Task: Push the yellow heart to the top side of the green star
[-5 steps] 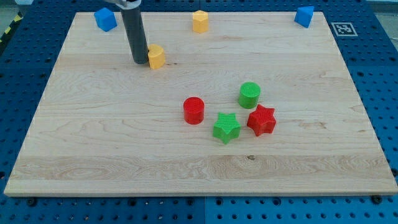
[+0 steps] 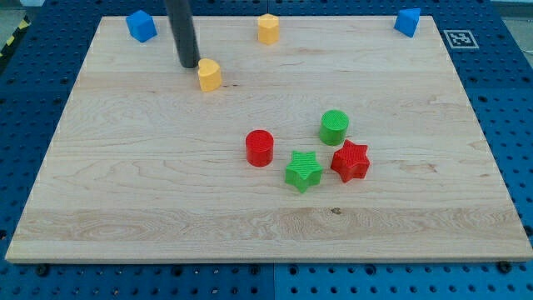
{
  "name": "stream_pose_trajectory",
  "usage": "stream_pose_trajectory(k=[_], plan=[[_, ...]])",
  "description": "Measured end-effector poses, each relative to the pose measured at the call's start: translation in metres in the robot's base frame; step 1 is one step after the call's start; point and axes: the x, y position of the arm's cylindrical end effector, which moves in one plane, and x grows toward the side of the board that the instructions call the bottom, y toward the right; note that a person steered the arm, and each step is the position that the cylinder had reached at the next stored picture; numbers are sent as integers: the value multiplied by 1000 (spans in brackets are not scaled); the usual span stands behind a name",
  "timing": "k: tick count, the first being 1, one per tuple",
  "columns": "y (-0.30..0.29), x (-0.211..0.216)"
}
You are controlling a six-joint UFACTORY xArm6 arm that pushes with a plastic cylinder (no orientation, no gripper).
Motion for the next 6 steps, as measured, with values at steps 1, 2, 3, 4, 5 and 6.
stream_pose_trajectory(k=[1, 2, 3, 4, 5, 6], plan=[[11, 11], [11, 27], [11, 36], [10, 38], [-8, 38], [-25, 47]])
